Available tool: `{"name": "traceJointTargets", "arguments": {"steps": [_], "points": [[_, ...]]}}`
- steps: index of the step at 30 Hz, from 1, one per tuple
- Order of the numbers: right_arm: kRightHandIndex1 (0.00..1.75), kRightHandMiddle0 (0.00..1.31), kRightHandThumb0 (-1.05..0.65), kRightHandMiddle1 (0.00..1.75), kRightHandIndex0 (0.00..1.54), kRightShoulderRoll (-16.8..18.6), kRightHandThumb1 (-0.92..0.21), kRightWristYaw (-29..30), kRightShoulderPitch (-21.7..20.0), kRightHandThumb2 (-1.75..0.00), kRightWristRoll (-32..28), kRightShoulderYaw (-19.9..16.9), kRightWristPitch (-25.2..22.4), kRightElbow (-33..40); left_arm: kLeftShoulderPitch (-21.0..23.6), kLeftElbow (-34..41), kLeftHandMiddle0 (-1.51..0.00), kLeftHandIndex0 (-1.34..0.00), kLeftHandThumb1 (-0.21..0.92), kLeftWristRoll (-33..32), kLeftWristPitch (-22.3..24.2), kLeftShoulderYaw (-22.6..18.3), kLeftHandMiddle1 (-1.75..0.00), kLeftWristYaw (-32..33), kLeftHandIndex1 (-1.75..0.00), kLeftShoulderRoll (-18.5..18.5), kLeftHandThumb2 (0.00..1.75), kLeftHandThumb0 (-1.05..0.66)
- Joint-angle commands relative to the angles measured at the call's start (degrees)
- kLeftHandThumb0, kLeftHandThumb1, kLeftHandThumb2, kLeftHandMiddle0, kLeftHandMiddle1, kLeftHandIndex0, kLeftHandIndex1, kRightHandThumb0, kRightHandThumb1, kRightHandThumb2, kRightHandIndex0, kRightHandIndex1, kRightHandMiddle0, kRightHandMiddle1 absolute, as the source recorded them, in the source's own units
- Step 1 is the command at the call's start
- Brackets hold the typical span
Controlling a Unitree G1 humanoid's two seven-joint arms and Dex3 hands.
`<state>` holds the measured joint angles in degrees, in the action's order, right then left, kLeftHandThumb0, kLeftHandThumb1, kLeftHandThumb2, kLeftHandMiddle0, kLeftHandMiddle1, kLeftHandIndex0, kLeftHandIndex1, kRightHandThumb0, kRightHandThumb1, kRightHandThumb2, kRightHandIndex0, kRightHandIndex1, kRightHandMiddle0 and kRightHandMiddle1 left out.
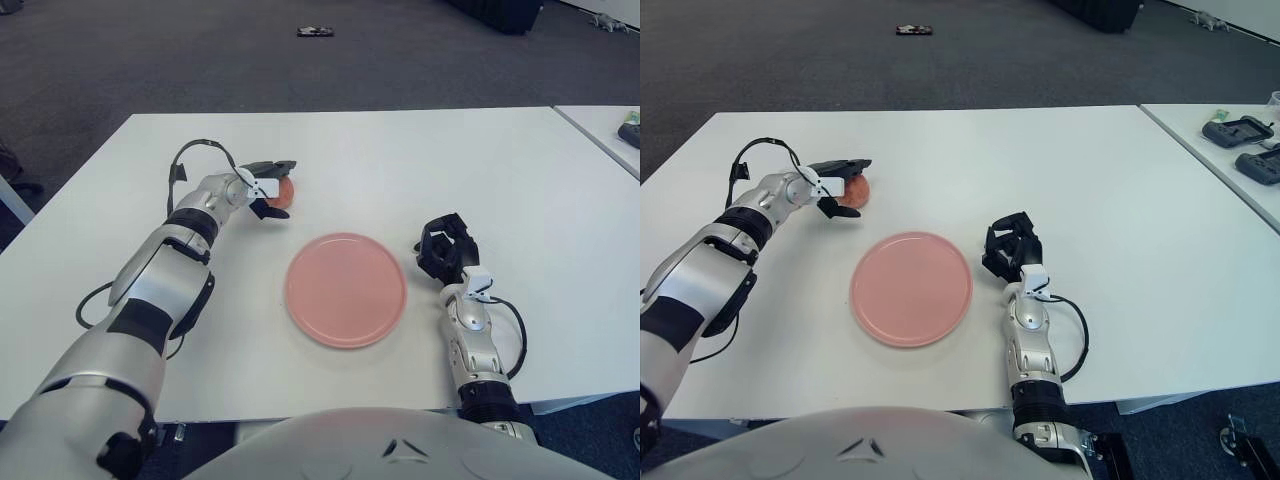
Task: Put the apple into the plate.
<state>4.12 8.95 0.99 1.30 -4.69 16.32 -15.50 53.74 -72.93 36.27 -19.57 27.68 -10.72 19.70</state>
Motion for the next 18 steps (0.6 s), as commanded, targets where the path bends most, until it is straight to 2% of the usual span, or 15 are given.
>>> {"name": "traceJointTargets", "arguments": {"steps": [1, 10, 18], "points": [[1.63, 0.39, -0.4, 1.75, 0.58, -0.22, -0.61, -0.34, 0.63, -0.95, -0.35, -0.19, 0.64, -1.42, 0.68, -1.26, 0.0, 0.0, 0.61, -0.72, 1.01, -0.88, 0.0, 3.07, 0.0, -1.05, 0.62, -1.0], [1.62, 0.39, -0.4, 1.75, 0.57, -0.03, -0.61, -0.11, 0.81, -0.96, -0.31, -0.38, 1.34, -1.21, -0.04, -2.49, 0.0, 0.0, 0.6, -1.38, 2.35, -1.87, 0.0, 7.71, 0.0, -1.8, 0.62, -0.96], [1.62, 0.37, -0.39, 1.75, 0.54, 0.12, -0.63, -0.09, 1.31, -0.92, -0.53, -0.56, 1.1, -0.38, -0.42, -2.83, 0.0, 0.0, 0.57, -3.07, 2.99, -3.62, 0.0, 8.46, 0.0, -1.8, 0.67, -0.94]]}}
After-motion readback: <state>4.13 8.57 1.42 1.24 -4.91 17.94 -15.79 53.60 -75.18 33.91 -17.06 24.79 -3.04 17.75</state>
